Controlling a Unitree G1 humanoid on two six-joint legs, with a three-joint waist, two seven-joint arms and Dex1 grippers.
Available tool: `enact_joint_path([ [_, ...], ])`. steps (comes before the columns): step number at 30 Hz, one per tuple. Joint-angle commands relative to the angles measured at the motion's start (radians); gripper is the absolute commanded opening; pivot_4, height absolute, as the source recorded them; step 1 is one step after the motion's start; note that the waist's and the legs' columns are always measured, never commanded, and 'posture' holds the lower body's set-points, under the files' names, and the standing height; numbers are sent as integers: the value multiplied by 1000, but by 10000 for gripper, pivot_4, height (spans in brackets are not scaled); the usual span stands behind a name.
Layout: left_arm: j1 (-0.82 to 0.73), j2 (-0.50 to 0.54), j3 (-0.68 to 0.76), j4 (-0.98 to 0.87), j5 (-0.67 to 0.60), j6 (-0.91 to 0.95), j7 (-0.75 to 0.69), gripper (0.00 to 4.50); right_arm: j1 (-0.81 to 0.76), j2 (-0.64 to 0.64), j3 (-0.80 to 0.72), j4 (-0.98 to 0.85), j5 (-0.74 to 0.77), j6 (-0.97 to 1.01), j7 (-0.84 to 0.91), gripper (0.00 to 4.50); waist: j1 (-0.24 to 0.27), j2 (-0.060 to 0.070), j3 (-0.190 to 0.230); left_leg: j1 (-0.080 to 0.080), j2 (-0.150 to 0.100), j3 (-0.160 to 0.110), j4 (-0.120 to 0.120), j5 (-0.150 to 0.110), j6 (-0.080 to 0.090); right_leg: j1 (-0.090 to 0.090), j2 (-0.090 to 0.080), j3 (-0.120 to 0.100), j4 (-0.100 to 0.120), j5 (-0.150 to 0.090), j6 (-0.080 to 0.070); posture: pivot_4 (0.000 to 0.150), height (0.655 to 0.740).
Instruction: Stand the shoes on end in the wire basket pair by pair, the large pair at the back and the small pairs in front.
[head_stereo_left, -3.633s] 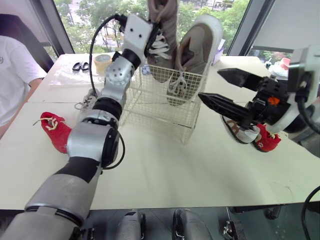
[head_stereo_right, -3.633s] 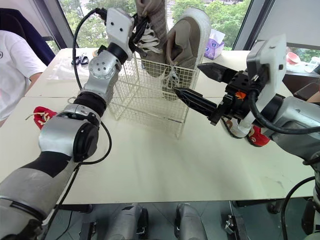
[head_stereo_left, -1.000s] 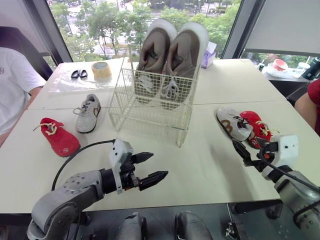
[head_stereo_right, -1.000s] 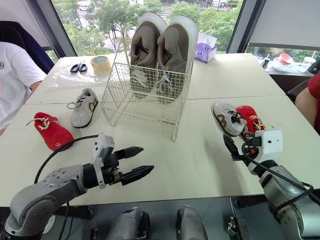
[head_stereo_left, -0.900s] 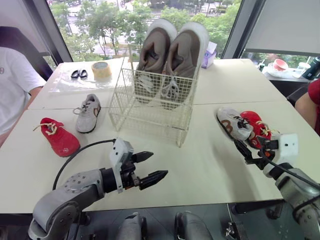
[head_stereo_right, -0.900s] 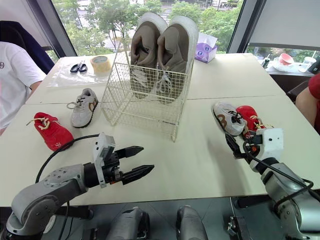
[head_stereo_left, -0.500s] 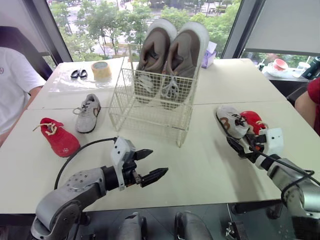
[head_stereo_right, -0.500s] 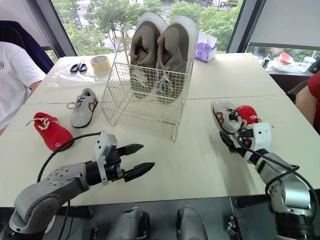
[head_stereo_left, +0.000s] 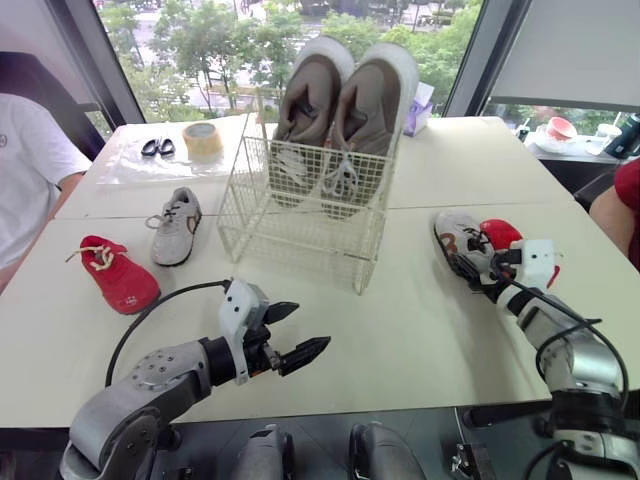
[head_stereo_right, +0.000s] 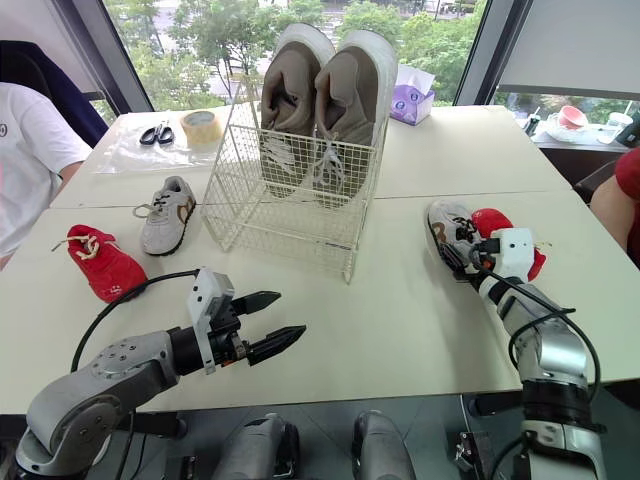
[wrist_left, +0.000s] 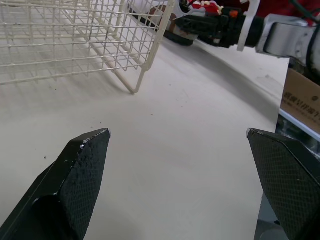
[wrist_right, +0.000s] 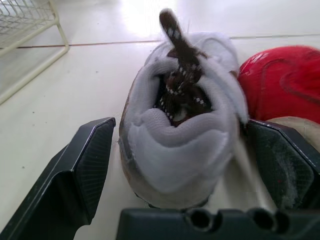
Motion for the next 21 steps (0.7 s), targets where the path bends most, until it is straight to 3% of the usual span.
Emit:
enact_joint_path([
  [1,-13,18,-1,-35,-7,-2,-11,44864,-51,12,14,57,-37,-55,5,45000,0,0,0,0,0,0,0,0,0,0,0,0,0,0,0,1500,7400],
  [3,-12,32,6,-38,-16,8,-15,44864,-67,15,32,98,-68,-73,0,45000,0,0,0,0,0,0,0,0,0,0,0,0,0,1,-1,1500,7400],
  [4,-10,41,15,-40,-23,17,-13,44982,-74,20,33,116,-78,-81,-11,42405,1,0,0,0,0,0,0,0,0,0,0,0,0,1,-1,1500,7400],
  [10,-37,120,120,-54,-141,163,53,45000,-79,48,32,124,-85,-107,-19,19097,-5,-1,0,0,1,0,0,0,0,0,0,0,0,0,1,1500,7400],
  [11,-47,137,148,-45,-182,187,54,45000,-79,54,28,116,-85,-110,-30,16729,-6,0,0,0,1,-1,0,0,0,1,0,0,0,-1,1,1500,7400],
  [12,-76,172,244,5,-314,195,12,45000,-85,49,14,66,-94,-138,-54,14977,-7,-1,0,0,1,-1,0,0,0,0,0,0,0,-1,1,1500,7400],
  [14,-153,246,417,150,-601,220,-34,45000,-127,32,-8,-65,-107,-181,-97,14977,-8,2,3,0,1,-1,0,0,0,-1,0,0,1,-1,1,1500,7400],
  [16,-229,288,498,271,-765,214,-9,45000,-196,13,-20,-154,-103,-184,-126,14977,-9,6,6,-3,1,0,0,0,-1,-5,0,0,3,-1,2,1500,7400],
  [18,-289,312,532,356,-855,205,32,45000,-253,-4,-31,-204,-96,-174,-147,14977,-17,10,8,-2,0,0,0,0,-1,-5,-1,0,3,-1,2,1500,7400],
  [21,-471,320,538,515,-933,175,72,45000,-458,-99,-50,-255,-78,-161,-123,14977,-19,8,11,-2,-1,0,-1,0,0,-4,-1,0,4,1,6,1500,7400],
])
